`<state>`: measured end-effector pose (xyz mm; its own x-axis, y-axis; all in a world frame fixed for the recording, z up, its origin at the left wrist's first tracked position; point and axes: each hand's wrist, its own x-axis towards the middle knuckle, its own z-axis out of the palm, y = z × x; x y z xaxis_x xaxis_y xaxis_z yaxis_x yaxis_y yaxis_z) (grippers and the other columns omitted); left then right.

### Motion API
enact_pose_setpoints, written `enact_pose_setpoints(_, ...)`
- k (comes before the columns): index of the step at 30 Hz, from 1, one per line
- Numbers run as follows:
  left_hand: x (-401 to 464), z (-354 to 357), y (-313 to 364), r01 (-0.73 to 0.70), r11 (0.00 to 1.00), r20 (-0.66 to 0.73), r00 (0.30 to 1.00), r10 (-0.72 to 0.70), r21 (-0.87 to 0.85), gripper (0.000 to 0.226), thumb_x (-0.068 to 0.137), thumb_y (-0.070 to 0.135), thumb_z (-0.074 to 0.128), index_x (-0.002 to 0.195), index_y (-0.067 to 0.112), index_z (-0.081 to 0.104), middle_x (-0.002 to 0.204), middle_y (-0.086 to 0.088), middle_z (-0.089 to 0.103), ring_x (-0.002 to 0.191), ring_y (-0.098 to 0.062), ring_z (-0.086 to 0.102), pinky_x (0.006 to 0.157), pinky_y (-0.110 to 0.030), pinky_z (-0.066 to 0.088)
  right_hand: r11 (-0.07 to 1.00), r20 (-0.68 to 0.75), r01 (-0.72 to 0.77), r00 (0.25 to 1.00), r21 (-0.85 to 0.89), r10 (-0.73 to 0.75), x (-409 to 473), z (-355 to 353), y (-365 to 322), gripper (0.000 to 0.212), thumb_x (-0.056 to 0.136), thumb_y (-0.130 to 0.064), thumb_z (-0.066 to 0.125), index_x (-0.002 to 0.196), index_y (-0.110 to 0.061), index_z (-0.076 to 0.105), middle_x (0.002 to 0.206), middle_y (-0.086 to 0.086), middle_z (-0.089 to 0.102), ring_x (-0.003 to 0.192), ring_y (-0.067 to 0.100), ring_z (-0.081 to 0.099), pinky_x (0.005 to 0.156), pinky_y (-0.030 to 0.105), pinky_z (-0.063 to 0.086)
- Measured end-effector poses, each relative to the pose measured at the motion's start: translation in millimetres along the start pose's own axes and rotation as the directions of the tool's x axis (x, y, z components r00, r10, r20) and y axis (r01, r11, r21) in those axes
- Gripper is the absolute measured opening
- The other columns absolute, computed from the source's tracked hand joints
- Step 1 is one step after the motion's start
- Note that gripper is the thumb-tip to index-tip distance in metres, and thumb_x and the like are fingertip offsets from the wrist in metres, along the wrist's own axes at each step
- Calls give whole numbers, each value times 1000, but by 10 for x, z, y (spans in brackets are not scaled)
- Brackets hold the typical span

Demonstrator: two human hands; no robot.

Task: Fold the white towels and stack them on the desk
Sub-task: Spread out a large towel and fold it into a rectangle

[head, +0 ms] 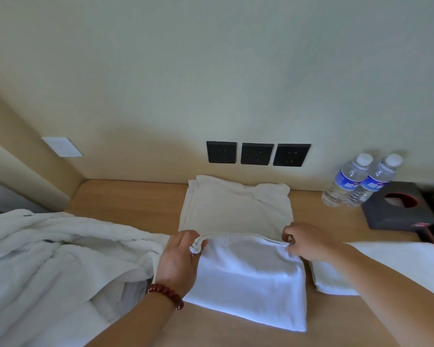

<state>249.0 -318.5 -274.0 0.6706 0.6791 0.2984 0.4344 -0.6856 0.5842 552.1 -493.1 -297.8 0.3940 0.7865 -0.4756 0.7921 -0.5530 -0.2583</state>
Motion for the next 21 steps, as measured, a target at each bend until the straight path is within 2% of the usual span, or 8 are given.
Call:
enact_pose_setpoints(5,-153,-207,-11,-77,996,129,989,72,35,42,100,54,37,95,21,63,91,19,51,81,3,45,69,-6,35,985,-67,48,997,164,-37,-458,-98,-90,11,75,-19,61,78,-21,51,88,-12,46,71,11,48,61,27,36)
enact_pose_setpoints(9,-416,-436,-220,126,989,243,960,-140,71,20,100,41,51,87,29,58,83,12,60,75,-3,55,66,-12,40,953,-71,10,997,301,12,-1077,-166,-256,17,71,-10,55,77,-20,42,69,-7,45,60,10,34,56,27,27)
enact_pose_setpoints(11,-403,-485,-113,-36,971,346,931,120,-238,29,102,38,49,76,29,58,68,4,61,71,0,57,69,-25,48,969,-44,9,999,247,2,-1435,-101,-336,22,74,-9,53,79,-27,41,68,-7,46,59,9,36,54,24,28)
enact_pose_setpoints(12,-473,-470,-58,-168,849,368,846,385,-502,27,102,27,50,77,21,58,64,-7,55,71,0,55,74,-23,43,974,-33,-1,999,229,9,-1610,-54,-381,24,76,-9,52,81,-30,42,68,-8,47,60,9,39,55,24,30)
enact_pose_setpoints(14,-688,-525,-149,-206,670,320,755,572,-713,10,99,8,56,90,12,54,71,-7,44,74,-1,44,74,-16,32,976,-5,-14,1000,219,15,-1915,112,-460,26,79,-11,50,88,-34,44,75,-12,52,64,8,46,59,24,37)
enact_pose_setpoints(15,-765,-618,-185,-227,874,401,819,410,-430,11,96,13,62,91,21,57,74,3,46,74,2,43,77,-17,36,976,20,-14,1000,217,10,-2049,215,-505,29,80,-12,50,94,-37,46,84,-16,57,70,5,51,63,23,42)
enact_pose_setpoints(18,-1200,-872,-276,-146,968,563,827,7,202,30,94,64,35,85,37,47,81,18,52,71,6,48,72,-16,45,977,147,-33,989,211,2,-2387,563,-670,37,83,-21,49,111,-45,48,102,-24,63,84,-1,59,75,16,46)
enact_pose_setpoints(21,-1355,-923,-53,-117,965,771,626,-112,235,41,91,72,20,97,38,43,101,13,49,81,-12,47,73,-18,37,991,219,38,973,130,-66,-2565,821,-877,20,86,-32,41,92,-48,52,77,-20,52,76,-4,50,70,11,36)
